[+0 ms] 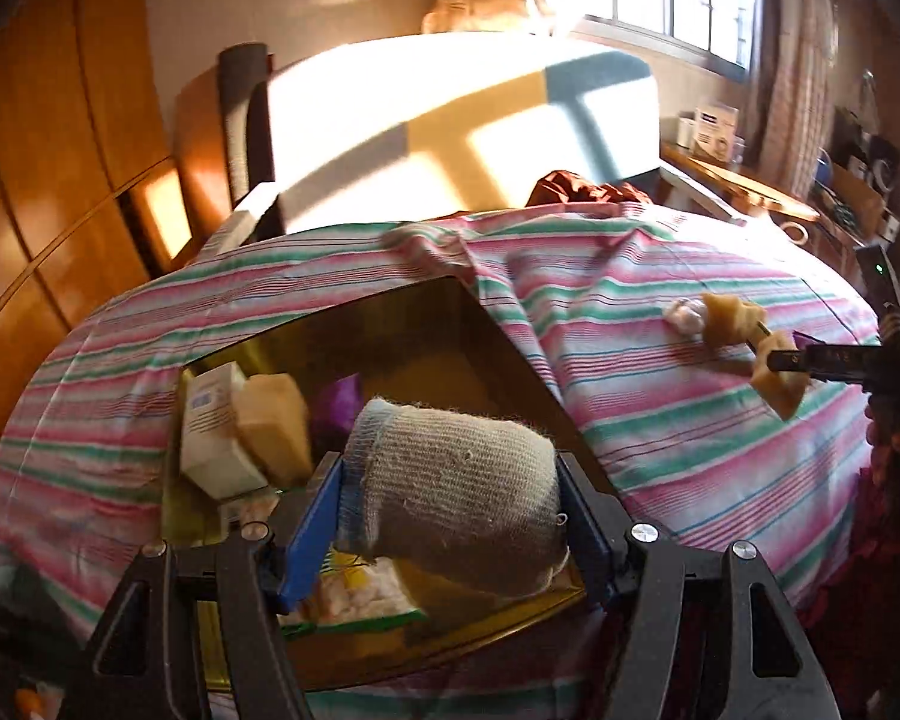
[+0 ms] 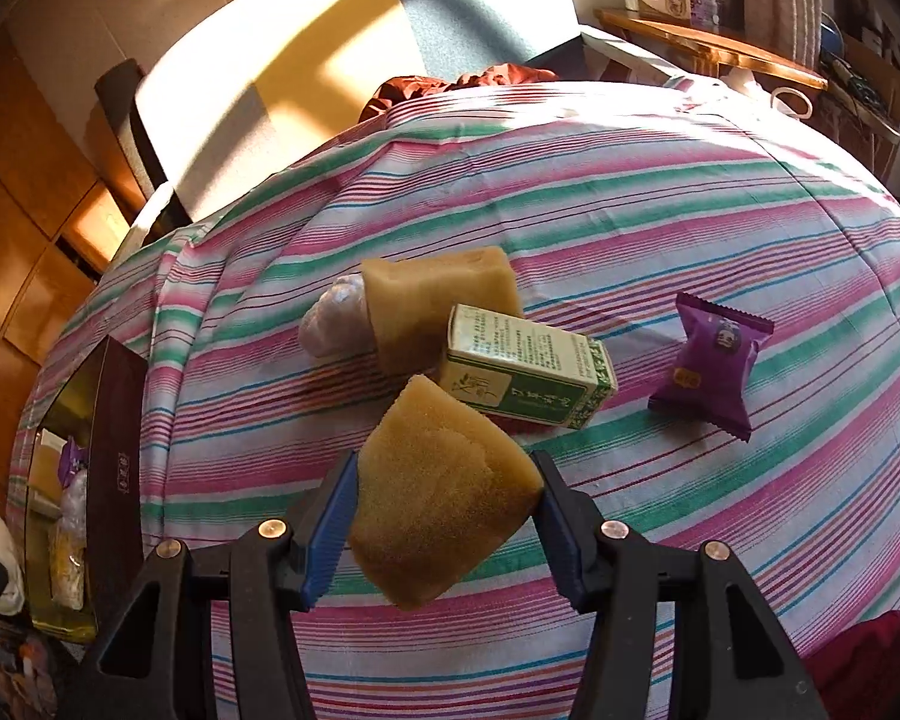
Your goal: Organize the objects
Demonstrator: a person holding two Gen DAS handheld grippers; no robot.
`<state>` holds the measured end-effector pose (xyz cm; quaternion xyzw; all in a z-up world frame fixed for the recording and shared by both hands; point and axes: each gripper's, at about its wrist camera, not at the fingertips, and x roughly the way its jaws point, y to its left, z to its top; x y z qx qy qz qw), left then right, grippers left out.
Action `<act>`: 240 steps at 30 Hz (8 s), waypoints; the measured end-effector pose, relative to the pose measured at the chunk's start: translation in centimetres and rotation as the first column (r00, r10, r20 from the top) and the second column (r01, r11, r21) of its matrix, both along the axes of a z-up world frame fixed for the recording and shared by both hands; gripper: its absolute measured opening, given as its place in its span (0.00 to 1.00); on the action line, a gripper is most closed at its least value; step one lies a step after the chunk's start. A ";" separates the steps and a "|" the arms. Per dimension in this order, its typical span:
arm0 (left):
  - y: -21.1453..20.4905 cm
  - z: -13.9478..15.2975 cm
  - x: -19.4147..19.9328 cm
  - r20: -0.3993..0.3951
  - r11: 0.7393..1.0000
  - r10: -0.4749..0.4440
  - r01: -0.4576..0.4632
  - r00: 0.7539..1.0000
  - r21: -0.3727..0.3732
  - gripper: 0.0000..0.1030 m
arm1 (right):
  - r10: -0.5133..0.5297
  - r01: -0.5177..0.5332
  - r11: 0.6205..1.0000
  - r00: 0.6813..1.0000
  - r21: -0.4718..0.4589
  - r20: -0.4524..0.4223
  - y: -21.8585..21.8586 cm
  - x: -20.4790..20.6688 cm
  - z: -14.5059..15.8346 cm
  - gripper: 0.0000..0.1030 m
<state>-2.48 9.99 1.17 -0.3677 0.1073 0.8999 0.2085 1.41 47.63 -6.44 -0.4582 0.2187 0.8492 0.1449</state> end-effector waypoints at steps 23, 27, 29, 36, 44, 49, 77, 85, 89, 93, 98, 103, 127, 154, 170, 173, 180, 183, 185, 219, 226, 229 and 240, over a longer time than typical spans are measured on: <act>-6.2 -5.1 -3.5 0.093 0.969 0.248 -0.248 0.964 -0.006 0.68 | 0.301 -0.305 0.951 0.951 0.052 0.076 -7.1 -1.8 -1.6 0.55; -6.1 -6.0 -5.1 0.139 0.966 0.256 -0.259 0.957 0.004 0.68 | 0.299 -0.304 0.951 0.951 0.059 0.078 -7.1 -1.8 -1.6 0.55; -5.9 -6.5 -6.3 0.155 0.963 0.266 -0.269 0.952 0.000 0.68 | 0.296 -0.302 0.951 0.952 0.064 0.080 -7.1 -1.9 -1.5 0.55; -5.3 -8.0 -9.7 0.166 0.955 0.295 -0.295 0.941 -0.024 0.70 | 0.296 -0.301 0.952 0.952 0.065 0.073 -7.0 -1.8 -1.4 0.55; -4.9 -7.9 -10.9 0.155 0.958 0.286 -0.288 0.946 -0.010 0.94 | 0.296 -0.301 0.951 0.952 0.075 0.077 -7.1 -1.9 -1.4 0.55; -5.4 -6.7 -9.8 0.102 0.955 0.295 -0.296 0.950 -0.004 0.97 | 0.292 -0.299 0.950 0.952 0.085 0.089 -7.1 -1.9 -1.5 0.55; -8.4 -2.4 -2.5 0.008 0.945 0.315 -0.314 0.949 0.089 1.00 | 0.398 -0.389 0.915 0.914 0.108 -0.076 -15.6 -2.7 3.5 0.55; -10.6 -2.7 -2.2 0.026 0.928 0.350 -0.350 0.936 0.125 1.00 | 0.561 -0.550 0.826 0.821 0.123 -0.103 -24.8 -5.6 4.1 0.55; -11.9 -2.9 -2.1 0.033 0.920 0.369 -0.370 0.929 0.132 1.00 | 0.607 -0.598 0.792 0.793 0.125 -0.057 -28.6 -7.2 2.2 0.55; -13.0 -3.0 -1.9 0.038 0.910 0.391 -0.392 0.920 0.136 1.00 | 0.635 -0.631 0.767 0.772 0.118 -0.004 -31.1 -8.3 0.2 0.55; -14.0 -3.7 -2.1 0.058 0.900 0.413 -0.417 0.909 0.130 1.00 | 0.636 -0.635 0.762 0.771 0.126 0.038 -32.8 -8.7 -1.5 0.60; -14.2 -3.9 -1.9 0.057 0.896 0.424 -0.427 0.904 0.123 1.00 | 0.639 -0.630 0.741 0.768 0.231 0.042 -34.0 -7.6 -0.7 0.61; -12.2 -2.7 -1.3 0.017 0.915 0.392 -0.392 0.920 0.097 1.00 | 0.551 -0.488 0.772 0.833 0.406 -0.046 -32.0 -4.3 4.3 0.62; -2.9 -1.0 0.2 -0.064 0.983 0.184 -0.183 0.981 0.015 1.00 | 0.181 -0.157 0.900 0.983 0.406 -0.021 -13.2 -0.7 4.3 0.62; 3.4 -0.9 -0.1 -0.073 0.998 0.055 -0.057 0.996 -0.021 1.00 | -0.132 0.147 0.923 0.989 0.355 -0.066 0.8 2.1 4.6 0.62; 4.8 -1.1 -0.4 -0.066 0.999 0.028 -0.030 0.997 -0.030 1.00 | -0.220 0.237 0.940 0.971 0.246 -0.095 3.2 3.3 4.1 0.62; 8.8 -1.8 -1.3 -0.011 0.999 -0.039 0.039 0.999 -0.026 1.00 | -0.333 0.342 0.935 0.937 0.095 -0.104 5.7 5.0 3.1 0.62; 10.8 -2.1 -1.9 0.015 0.997 -0.077 0.077 0.997 -0.016 0.99 | -0.353 0.361 0.930 0.930 0.074 -0.100 6.0 5.2 2.9 0.63; 12.3 -2.3 -2.2 0.032 0.995 -0.103 0.104 0.994 -0.013 0.96 | -0.366 0.374 0.925 0.925 0.068 -0.103 6.2 5.5 2.9 0.63; 30.6 -8.1 -12.8 0.352 0.974 -0.212 0.167 0.912 0.154 0.87 | -0.436 0.417 0.893 0.894 -0.168 -0.098 8.6 6.8 1.2 0.81; 32.9 -11.3 -14.0 0.415 0.975 -0.219 0.182 0.883 0.127 0.54 | -0.476 0.446 0.871 0.869 -0.205 -0.136 9.4 7.8 1.4 0.81; 32.0 -11.4 -13.2 0.401 0.964 -0.262 0.220 0.878 0.148 0.36 | -0.503 0.462 0.854 0.851 -0.240 -0.150 9.9 8.4 1.3 0.81; 24.9 -8.3 -8.1 0.250 0.968 -0.245 0.221 0.937 0.118 0.36 | -0.474 0.442 0.868 0.874 -0.226 -0.107 9.6 7.5 0.8 0.80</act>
